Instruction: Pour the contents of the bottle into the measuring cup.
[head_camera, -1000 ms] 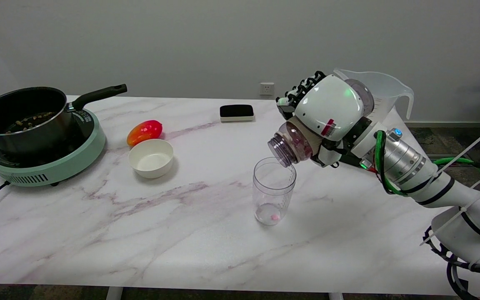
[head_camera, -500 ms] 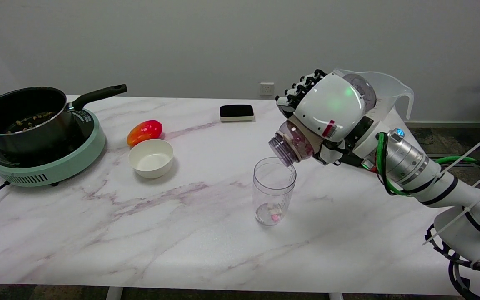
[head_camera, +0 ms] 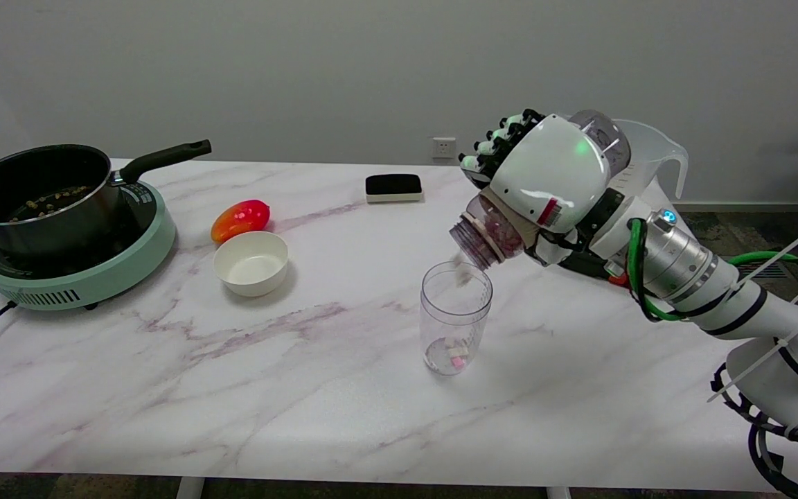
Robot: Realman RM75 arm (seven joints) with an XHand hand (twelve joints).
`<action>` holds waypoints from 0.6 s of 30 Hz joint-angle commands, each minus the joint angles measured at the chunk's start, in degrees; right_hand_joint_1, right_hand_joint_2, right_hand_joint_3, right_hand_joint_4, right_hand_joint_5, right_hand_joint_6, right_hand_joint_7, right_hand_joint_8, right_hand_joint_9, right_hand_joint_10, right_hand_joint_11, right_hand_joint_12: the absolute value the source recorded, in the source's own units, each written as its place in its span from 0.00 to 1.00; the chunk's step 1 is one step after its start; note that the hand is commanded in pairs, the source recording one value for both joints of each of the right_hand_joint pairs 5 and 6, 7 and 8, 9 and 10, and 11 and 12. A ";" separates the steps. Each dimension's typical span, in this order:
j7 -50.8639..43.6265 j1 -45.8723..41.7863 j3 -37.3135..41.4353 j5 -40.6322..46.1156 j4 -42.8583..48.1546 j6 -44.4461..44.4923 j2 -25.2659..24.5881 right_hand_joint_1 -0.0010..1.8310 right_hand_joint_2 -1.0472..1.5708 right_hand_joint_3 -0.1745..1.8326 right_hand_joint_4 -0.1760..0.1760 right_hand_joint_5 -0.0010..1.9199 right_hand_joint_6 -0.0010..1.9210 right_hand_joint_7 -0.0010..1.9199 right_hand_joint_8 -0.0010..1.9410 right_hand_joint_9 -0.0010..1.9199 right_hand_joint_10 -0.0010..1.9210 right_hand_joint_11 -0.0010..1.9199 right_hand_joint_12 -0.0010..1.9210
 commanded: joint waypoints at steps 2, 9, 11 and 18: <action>-1.37 -0.72 -0.11 1.48 0.00 1.92 -0.41 0.80 0.98 0.56 0.50 1.00 1.00 1.00 0.99 0.95 0.95 0.79 0.79; -1.92 -0.87 -0.82 2.12 0.00 1.84 -0.49 0.80 0.98 0.56 0.50 1.00 1.00 1.00 0.99 0.95 0.95 0.79 0.78; -1.92 -0.87 -0.82 2.12 0.00 1.84 -0.49 0.80 0.98 0.56 0.50 1.00 1.00 1.00 0.99 0.95 0.95 0.78 0.78; -2.97 -0.71 0.62 1.48 0.00 2.64 -0.33 0.80 0.98 0.56 0.50 1.00 1.00 1.00 0.99 0.95 0.95 0.79 0.79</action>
